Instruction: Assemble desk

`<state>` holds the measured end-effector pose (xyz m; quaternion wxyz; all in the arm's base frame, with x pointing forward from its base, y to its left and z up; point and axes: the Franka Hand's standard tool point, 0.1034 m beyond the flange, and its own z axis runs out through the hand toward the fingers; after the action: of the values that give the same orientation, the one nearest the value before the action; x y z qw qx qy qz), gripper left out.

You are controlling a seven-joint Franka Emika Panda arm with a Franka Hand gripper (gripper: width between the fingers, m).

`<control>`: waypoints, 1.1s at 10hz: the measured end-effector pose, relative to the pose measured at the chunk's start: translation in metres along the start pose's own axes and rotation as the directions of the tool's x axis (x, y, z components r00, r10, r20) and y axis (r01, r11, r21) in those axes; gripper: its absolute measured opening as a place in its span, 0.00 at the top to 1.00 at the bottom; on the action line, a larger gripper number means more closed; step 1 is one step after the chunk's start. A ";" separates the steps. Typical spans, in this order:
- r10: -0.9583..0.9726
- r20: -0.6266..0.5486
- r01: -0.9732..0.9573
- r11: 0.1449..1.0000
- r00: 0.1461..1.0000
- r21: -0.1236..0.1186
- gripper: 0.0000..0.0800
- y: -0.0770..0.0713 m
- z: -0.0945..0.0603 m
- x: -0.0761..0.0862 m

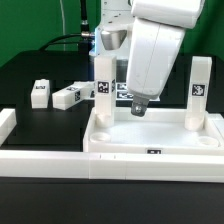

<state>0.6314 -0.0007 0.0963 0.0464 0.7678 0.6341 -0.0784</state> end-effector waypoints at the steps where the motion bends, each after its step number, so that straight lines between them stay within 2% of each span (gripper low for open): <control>1: 0.038 0.000 -0.038 0.999 0.999 0.000 0.19 0.000 0.000 0.000; 2: 0.109 0.000 -0.109 0.994 0.994 0.002 0.19 0.000 0.001 -0.001; 4: 0.338 0.065 -0.343 0.935 0.939 0.096 0.19 -0.015 0.010 -0.016; 5: 0.404 0.080 -0.411 0.907 0.911 0.096 0.19 -0.015 0.010 -0.019; 9: 0.627 0.102 -0.635 0.769 0.772 0.072 0.19 -0.015 0.011 -0.017; 10: 0.666 0.103 -0.674 0.735 0.739 0.078 0.19 -0.016 0.012 -0.019; 11: 0.741 0.103 -0.748 0.652 0.663 0.125 0.19 -0.019 0.014 -0.029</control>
Offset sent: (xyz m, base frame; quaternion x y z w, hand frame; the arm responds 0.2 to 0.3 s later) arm -0.0207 -0.0263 -0.0059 0.1392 -0.0595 0.2873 0.9458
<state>0.6069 -0.0271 0.0878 0.0276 0.9595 0.2543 -0.1182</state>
